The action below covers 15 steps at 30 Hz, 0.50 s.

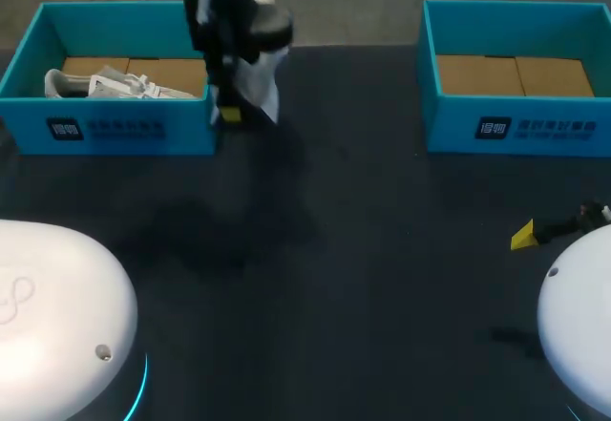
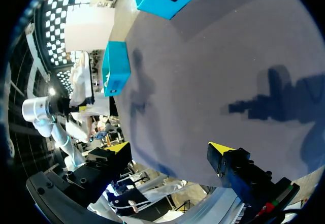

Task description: Take the shoe out of the shoebox, open the shoe tongue, remove and reinsert the insole, then place the shoe into the shoebox

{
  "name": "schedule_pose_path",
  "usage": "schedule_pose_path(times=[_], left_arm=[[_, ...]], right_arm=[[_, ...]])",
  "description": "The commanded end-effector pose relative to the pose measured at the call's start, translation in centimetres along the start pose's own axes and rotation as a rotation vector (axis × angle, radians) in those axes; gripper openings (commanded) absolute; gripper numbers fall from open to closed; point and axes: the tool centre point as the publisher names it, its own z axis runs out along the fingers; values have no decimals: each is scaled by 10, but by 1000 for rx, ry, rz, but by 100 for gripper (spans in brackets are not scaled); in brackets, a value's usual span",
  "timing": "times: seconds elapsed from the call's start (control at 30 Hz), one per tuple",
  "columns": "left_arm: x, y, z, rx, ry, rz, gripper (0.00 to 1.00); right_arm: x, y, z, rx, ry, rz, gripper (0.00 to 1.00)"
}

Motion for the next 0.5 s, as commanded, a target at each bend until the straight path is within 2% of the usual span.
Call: schedule_pose_path(times=[0.03, 0.33, 0.5], left_arm=[[-11, 20, -17, 4, 2, -11, 0], [-24, 57, -35, -22, -28, -44, 0], [-42, 90, -43, -19, -20, -53, 0]], right_arm=[[1, -2, 0, -2, -4, 2, 100], [1, -2, 0, -2, -4, 2, 100], [1, -2, 0, -2, -4, 2, 100]])
